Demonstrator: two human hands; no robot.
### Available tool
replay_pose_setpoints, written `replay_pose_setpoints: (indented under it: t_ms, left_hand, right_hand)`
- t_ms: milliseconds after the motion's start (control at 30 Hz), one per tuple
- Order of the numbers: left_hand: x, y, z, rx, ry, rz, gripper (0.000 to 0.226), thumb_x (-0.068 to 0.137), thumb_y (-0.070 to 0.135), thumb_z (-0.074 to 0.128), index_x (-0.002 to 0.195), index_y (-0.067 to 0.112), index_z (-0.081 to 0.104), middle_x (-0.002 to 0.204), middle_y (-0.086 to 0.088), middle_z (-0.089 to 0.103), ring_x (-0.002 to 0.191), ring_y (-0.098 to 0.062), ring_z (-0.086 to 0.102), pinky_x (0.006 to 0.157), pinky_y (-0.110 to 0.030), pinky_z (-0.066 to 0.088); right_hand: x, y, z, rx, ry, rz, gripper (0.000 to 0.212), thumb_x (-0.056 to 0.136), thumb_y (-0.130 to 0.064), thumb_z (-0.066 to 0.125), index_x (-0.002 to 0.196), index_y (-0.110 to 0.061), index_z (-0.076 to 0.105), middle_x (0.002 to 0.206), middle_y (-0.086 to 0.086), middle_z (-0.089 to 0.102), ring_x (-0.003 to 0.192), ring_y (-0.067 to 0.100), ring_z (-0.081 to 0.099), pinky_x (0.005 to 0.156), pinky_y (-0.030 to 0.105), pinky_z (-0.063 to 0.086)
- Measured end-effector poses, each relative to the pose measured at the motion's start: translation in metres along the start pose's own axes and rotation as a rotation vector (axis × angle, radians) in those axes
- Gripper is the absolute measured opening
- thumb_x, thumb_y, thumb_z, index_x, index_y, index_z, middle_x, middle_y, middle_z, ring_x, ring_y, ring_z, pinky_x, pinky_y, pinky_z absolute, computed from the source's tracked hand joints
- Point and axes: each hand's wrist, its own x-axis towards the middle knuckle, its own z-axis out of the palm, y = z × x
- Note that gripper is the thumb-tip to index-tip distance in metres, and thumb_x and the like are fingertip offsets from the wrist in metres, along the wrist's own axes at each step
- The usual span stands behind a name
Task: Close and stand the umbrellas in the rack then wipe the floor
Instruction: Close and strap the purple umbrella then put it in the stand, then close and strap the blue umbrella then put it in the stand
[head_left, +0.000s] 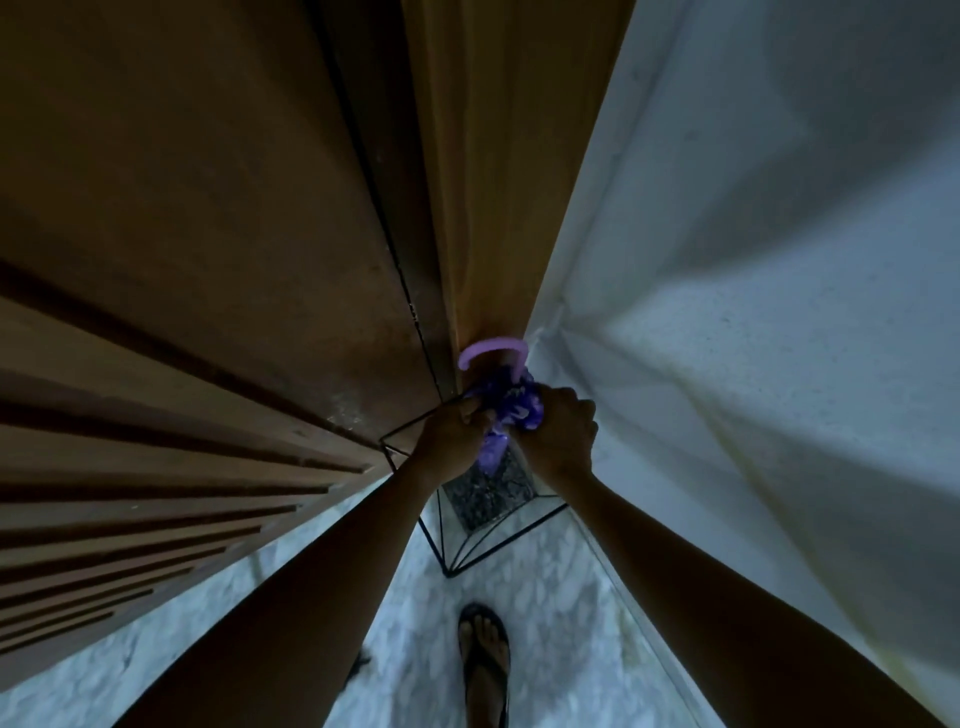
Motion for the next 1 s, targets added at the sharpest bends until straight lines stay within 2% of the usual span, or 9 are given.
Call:
replay_pose_setpoints:
  t_ms: [133,300,433,533,633,767,867,933,1000]
  left_hand:
    - [-0.015,0.006,-0.009,-0.03,-0.001,-0.032,0.038,0.102,0.023,0.053,0.135,0.007,0.059,0.135,-0.015,0.062,0.127,-0.031,0.056,0.106,-0.037,0.041]
    - [-0.08,0.006,-0.053,-0.213,-0.071,-0.099,0.071,0.081,0.035,0.072,0.143,0.008,0.05,0.14,-0.014,0.056,0.131,-0.027,0.053,0.111,-0.042,0.043]
    - [-0.172,-0.019,-0.104,-0.163,-0.001,-0.149,0.051,0.093,0.024,0.069,0.138,0.007,0.054,0.135,-0.009,0.06,0.122,-0.023,0.058,0.081,-0.011,0.049]
    - [-0.256,-0.057,-0.141,-0.148,0.144,-0.189,0.045,0.09,0.028,0.072,0.131,0.013,0.062,0.132,-0.005,0.062,0.124,-0.02,0.056,0.088,-0.017,0.047]
    - [-0.356,-0.094,-0.18,-0.214,0.343,-0.209,0.041,0.086,0.025,0.073,0.124,0.011,0.065,0.123,-0.011,0.064,0.119,-0.023,0.057,0.104,-0.032,0.044]
    - [-0.513,-0.156,-0.224,-0.281,0.637,-0.219,0.022,0.094,0.009,0.065,0.115,0.002,0.067,0.111,-0.007,0.063,0.108,-0.02,0.057,0.085,-0.02,0.046]
    - [-0.642,-0.213,-0.232,-0.279,0.801,-0.235,0.007,0.093,0.02,0.065,0.09,0.014,0.069,0.095,0.0,0.062,0.093,-0.017,0.055,0.085,-0.029,0.04]
    - [-0.726,-0.253,-0.227,-0.299,0.941,-0.281,0.024,0.095,0.027,0.065,0.114,0.014,0.069,0.112,0.003,0.064,0.109,-0.014,0.056,0.096,-0.028,0.041]
    - [-0.806,-0.295,-0.214,-0.321,1.059,-0.341,0.038,0.095,0.031,0.065,0.129,0.015,0.065,0.132,-0.001,0.063,0.125,-0.018,0.056,0.103,-0.029,0.042]
  right_hand:
    - [-0.009,-0.003,-0.014,0.006,-0.038,0.087,0.089,0.079,-0.05,0.076,0.153,-0.03,0.033,0.144,0.014,0.043,0.131,0.039,0.039,0.1,0.045,0.038]
    - [-0.06,-0.031,-0.032,0.089,0.003,0.222,0.094,0.078,-0.05,0.078,0.155,-0.03,0.029,0.145,0.016,0.041,0.13,0.04,0.044,0.103,0.049,0.038]
    - [-0.135,-0.08,-0.04,0.222,0.074,0.23,0.083,0.078,-0.042,0.08,0.149,-0.029,0.039,0.137,0.018,0.048,0.125,0.042,0.049,0.102,0.052,0.042]
    - [-0.197,-0.125,-0.029,0.275,0.056,0.067,0.067,0.078,-0.049,0.071,0.137,-0.023,0.053,0.124,0.021,0.059,0.115,0.043,0.058,0.095,0.048,0.049]
    - [-0.268,-0.186,-0.012,0.322,-0.125,-0.102,0.062,0.079,-0.035,0.075,0.137,-0.022,0.056,0.139,0.016,0.054,0.127,0.036,0.051,0.102,0.037,0.043]
    - [-0.385,-0.275,0.032,0.351,-0.394,-0.381,0.056,0.08,-0.02,0.082,0.131,-0.015,0.06,0.13,0.006,0.06,0.116,0.023,0.059,0.087,0.019,0.043]
    - [-0.5,-0.318,0.07,0.302,-0.548,-0.558,0.049,0.08,-0.022,0.081,0.125,-0.021,0.064,0.127,0.004,0.059,0.106,0.021,0.063,0.09,0.029,0.053]
    - [-0.583,-0.335,0.097,0.285,-0.642,-0.663,0.046,0.08,-0.025,0.081,0.123,-0.023,0.064,0.125,0.002,0.06,0.103,0.021,0.064,0.092,0.04,0.056]
    - [-0.667,-0.343,0.127,0.245,-0.73,-0.783,0.044,0.083,-0.022,0.08,0.124,-0.02,0.064,0.119,0.001,0.06,0.102,0.017,0.06,0.093,0.035,0.053]
